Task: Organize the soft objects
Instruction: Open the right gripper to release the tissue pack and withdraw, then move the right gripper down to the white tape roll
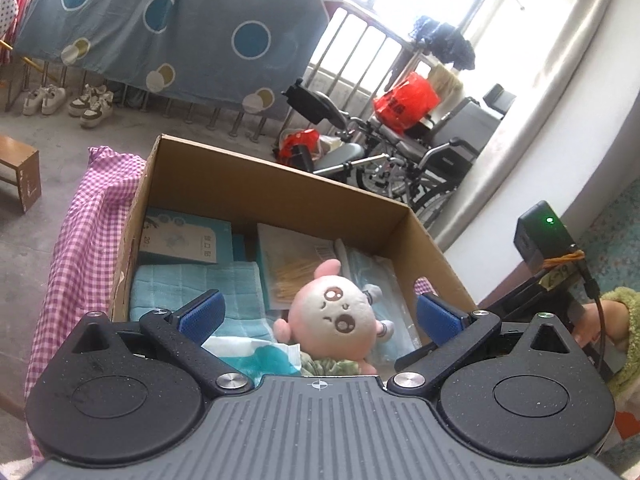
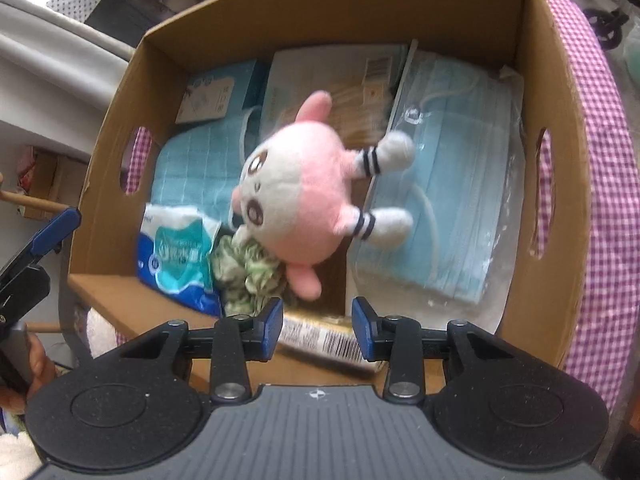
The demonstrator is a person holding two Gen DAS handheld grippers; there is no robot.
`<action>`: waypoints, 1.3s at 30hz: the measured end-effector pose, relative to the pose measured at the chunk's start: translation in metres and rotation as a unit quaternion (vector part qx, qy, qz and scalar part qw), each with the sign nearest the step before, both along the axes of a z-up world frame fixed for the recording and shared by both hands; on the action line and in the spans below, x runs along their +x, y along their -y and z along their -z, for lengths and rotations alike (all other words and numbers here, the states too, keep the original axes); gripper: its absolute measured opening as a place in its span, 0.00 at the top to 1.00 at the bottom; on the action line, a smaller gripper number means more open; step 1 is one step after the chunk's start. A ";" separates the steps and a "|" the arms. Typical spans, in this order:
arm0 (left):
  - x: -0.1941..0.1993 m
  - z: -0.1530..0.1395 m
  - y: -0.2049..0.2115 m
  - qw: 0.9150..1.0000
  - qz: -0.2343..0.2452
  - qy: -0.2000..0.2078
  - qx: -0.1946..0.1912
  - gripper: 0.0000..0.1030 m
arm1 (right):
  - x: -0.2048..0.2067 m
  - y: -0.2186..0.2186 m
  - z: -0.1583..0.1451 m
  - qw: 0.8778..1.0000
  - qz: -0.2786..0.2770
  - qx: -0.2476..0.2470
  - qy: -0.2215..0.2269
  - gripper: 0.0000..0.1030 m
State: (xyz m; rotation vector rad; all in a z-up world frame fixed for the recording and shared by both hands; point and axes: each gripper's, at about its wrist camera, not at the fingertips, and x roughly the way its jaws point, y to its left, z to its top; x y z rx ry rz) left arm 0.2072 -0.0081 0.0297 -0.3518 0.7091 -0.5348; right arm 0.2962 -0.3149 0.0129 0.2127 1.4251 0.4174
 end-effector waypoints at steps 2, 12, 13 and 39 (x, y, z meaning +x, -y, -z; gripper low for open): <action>-0.003 0.001 -0.002 1.000 0.003 0.004 -0.002 0.01 | -0.002 -0.002 0.004 1.000 -0.001 0.003 -0.015 0.60; -0.023 0.008 -0.012 1.000 0.016 -0.002 -0.016 0.01 | 0.001 0.001 0.004 0.999 0.039 0.018 -0.006 0.59; -0.025 0.008 -0.012 1.000 0.016 -0.003 -0.016 0.01 | -0.003 0.004 -0.004 0.998 0.047 0.029 0.011 0.59; -0.094 0.051 0.130 0.958 0.249 -0.033 0.142 0.02 | -0.229 0.094 0.025 0.957 0.205 0.091 0.186 0.51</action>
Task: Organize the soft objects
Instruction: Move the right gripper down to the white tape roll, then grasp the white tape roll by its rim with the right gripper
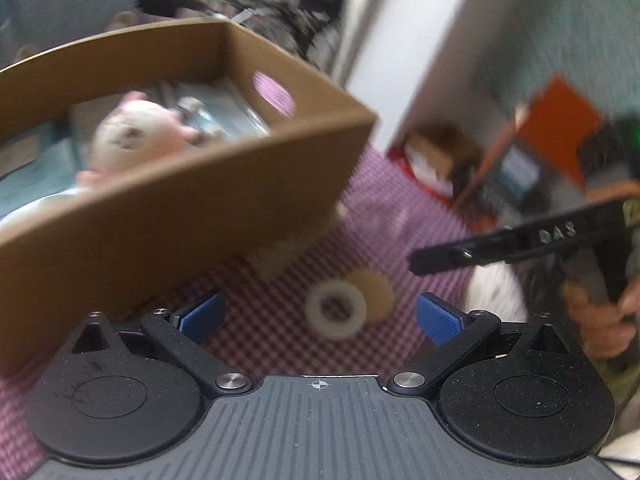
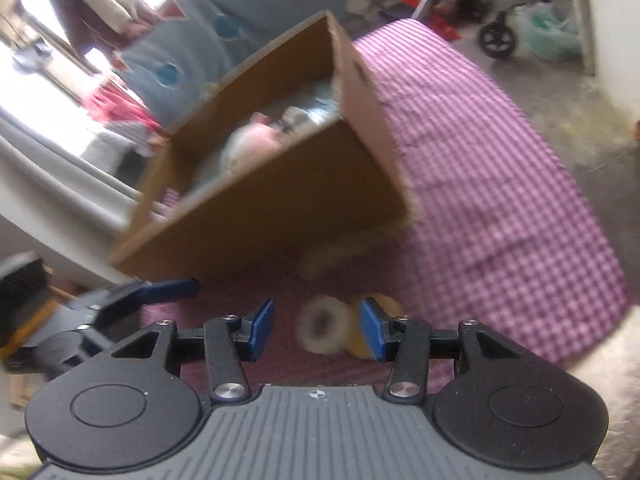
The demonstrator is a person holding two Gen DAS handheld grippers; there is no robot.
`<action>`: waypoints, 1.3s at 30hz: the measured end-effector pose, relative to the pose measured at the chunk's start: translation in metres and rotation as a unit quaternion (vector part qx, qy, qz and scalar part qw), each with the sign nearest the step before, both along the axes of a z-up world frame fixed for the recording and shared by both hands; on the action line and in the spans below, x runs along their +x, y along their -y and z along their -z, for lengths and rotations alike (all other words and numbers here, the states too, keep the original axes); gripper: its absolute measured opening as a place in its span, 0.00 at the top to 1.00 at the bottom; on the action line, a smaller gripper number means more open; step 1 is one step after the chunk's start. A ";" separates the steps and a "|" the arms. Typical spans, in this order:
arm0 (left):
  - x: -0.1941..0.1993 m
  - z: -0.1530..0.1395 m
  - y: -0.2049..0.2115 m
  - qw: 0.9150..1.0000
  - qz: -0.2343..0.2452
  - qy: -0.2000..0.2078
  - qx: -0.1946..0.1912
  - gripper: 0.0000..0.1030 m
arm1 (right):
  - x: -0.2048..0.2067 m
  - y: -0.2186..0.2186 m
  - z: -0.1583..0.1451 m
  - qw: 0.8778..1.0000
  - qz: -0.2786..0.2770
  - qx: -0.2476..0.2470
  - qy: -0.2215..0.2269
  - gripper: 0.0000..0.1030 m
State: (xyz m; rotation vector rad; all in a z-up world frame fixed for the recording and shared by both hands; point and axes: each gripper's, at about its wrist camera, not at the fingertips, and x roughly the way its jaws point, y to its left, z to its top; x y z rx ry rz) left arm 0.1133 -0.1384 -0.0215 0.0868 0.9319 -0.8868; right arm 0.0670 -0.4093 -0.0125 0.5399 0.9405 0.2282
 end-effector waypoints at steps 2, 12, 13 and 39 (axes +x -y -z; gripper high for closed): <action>-0.003 0.012 0.020 0.999 0.021 0.012 0.034 0.04 | 0.002 -0.005 0.007 0.999 0.005 -0.044 -0.007 0.51; -0.001 0.043 0.062 0.994 0.063 0.004 0.088 0.28 | 0.004 -0.005 0.046 0.998 0.004 -0.049 -0.041 0.60; -0.001 0.046 0.064 0.994 0.066 0.001 0.092 0.30 | 0.004 -0.004 0.047 0.998 0.004 -0.044 -0.040 0.61; -0.009 0.051 0.061 0.995 0.067 0.033 0.071 0.50 | -0.005 0.037 0.093 0.970 0.055 0.236 -0.024 0.73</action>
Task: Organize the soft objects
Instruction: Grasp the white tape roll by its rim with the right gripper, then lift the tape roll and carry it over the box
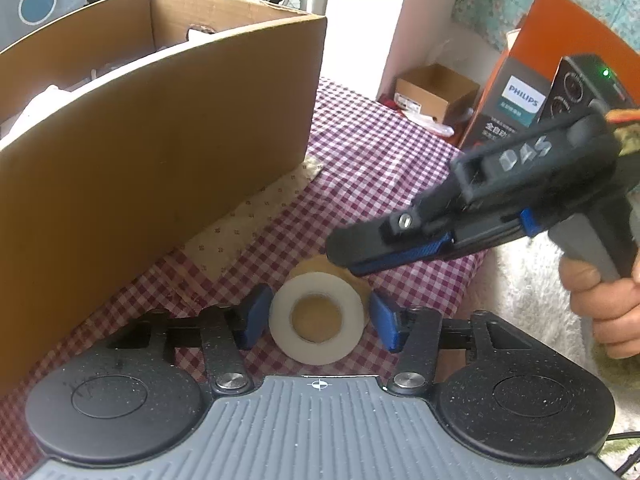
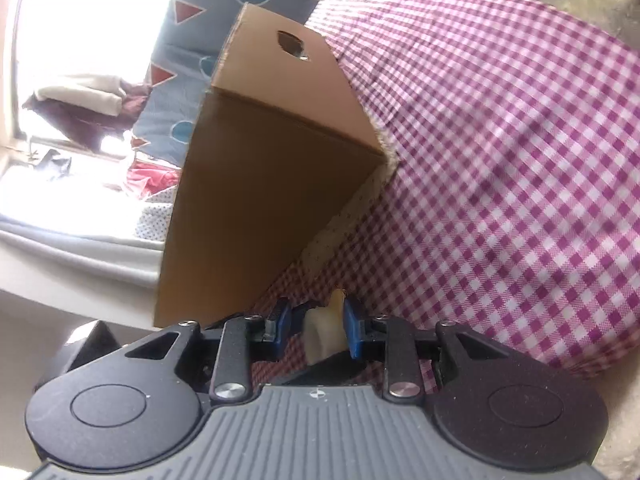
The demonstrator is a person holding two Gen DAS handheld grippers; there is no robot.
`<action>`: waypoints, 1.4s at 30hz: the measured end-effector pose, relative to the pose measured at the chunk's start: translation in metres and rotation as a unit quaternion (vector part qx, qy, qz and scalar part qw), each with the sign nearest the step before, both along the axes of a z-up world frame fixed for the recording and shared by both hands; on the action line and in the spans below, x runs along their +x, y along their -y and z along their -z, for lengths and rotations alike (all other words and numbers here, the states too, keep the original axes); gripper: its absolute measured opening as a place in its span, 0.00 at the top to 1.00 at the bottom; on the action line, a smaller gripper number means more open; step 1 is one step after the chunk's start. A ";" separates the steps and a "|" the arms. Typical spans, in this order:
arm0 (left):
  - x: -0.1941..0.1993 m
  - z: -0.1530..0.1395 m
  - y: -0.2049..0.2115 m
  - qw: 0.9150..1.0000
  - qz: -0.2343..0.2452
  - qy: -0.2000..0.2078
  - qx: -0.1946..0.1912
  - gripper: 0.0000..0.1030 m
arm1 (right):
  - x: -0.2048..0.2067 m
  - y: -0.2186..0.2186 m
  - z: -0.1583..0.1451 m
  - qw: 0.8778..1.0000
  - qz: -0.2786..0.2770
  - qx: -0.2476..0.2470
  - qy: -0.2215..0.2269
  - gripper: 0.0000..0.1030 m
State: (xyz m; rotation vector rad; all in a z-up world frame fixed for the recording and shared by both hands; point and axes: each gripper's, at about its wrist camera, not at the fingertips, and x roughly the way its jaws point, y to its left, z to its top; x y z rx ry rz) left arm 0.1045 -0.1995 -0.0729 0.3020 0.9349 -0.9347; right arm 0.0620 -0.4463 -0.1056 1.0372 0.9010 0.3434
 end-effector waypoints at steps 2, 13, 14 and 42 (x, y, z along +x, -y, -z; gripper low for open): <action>0.002 -0.001 -0.001 1.000 -0.003 -0.004 0.001 0.50 | 0.000 -0.001 0.004 1.000 0.005 -0.023 -0.013 0.79; -0.008 -0.003 -0.006 1.000 0.008 -0.007 0.011 0.37 | -0.016 0.002 0.004 1.000 0.014 0.008 -0.007 0.87; -0.009 -0.003 -0.005 1.000 0.009 -0.003 0.012 0.37 | -0.017 0.001 0.004 1.000 0.013 0.021 -0.005 0.87; -0.009 -0.002 -0.027 0.999 -0.022 0.009 -0.047 0.53 | 0.006 -0.047 0.008 0.999 -0.013 -0.030 -0.018 0.67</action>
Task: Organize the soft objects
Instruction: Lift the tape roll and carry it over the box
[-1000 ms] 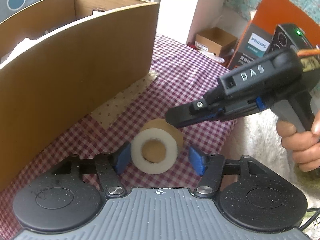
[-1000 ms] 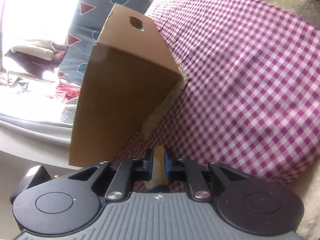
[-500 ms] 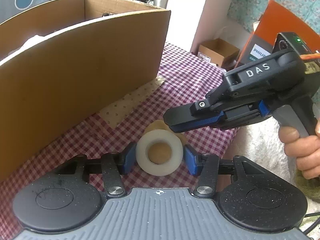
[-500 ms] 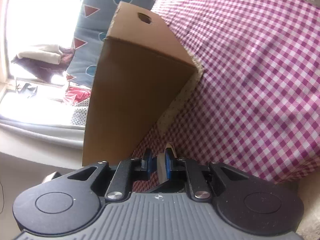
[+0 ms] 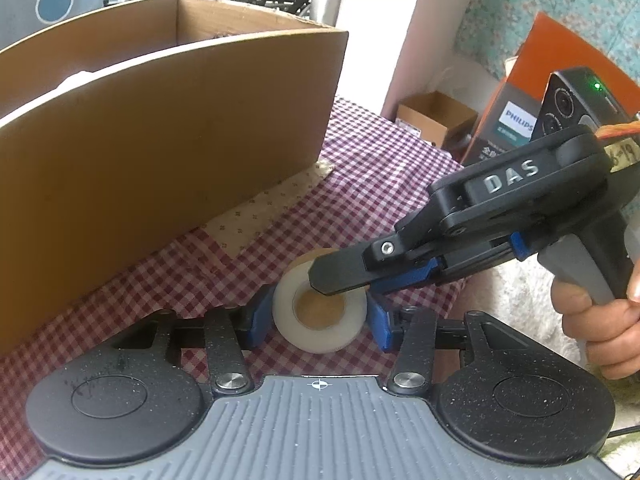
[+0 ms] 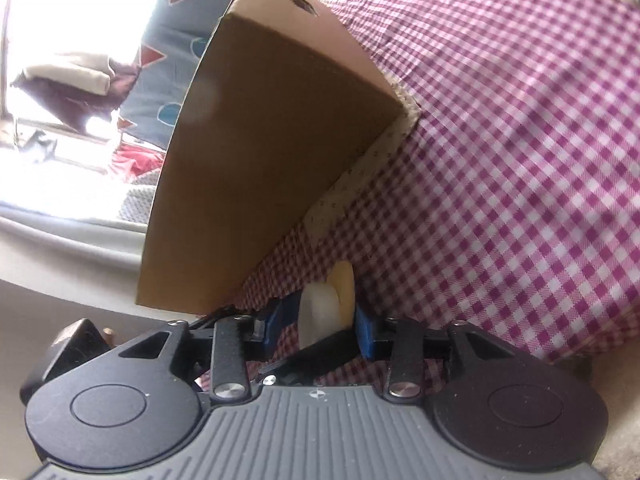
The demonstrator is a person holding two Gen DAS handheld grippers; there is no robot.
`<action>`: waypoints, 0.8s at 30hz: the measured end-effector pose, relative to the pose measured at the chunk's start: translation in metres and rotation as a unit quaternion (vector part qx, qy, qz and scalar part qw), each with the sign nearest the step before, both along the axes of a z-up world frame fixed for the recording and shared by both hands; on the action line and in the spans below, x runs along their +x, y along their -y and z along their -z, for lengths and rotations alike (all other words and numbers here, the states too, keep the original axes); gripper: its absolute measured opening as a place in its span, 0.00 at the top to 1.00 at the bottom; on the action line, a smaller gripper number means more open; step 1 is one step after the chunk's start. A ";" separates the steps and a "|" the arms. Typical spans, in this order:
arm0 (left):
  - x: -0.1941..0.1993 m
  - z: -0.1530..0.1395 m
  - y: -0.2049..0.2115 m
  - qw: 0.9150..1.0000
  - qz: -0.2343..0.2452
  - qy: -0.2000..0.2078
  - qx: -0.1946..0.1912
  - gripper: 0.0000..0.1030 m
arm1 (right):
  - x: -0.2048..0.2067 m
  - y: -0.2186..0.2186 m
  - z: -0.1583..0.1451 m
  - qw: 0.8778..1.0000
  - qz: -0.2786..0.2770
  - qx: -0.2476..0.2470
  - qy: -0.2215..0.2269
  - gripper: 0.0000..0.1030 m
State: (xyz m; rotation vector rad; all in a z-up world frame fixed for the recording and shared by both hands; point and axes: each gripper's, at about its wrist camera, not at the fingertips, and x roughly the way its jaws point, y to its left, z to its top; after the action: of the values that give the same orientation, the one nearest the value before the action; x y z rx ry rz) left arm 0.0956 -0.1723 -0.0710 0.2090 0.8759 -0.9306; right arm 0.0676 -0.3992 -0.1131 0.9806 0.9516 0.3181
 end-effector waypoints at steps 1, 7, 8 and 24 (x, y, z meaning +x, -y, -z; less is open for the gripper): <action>-0.001 -0.001 -0.002 1.000 -0.002 0.002 -0.001 0.53 | 0.000 -0.002 0.000 1.000 0.001 -0.005 -0.003 0.72; -0.010 -0.019 -0.017 1.000 -0.005 0.016 -0.013 0.53 | -0.002 -0.008 -0.014 1.000 -0.003 -0.003 0.004 0.77; -0.011 -0.023 -0.019 1.000 -0.007 0.018 -0.014 0.53 | -0.001 -0.012 -0.020 1.000 -0.005 -0.006 0.005 0.77; 0.003 -0.166 -0.074 0.980 -0.065 0.184 -0.027 0.53 | 0.077 -0.073 -0.186 0.976 -0.131 -0.059 0.165 0.77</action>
State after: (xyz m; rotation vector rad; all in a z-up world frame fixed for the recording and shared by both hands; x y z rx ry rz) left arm 0.0985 -0.0985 0.0945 0.2639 0.5155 -0.7608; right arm 0.1447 -0.3259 0.0732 0.6671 0.7828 0.6196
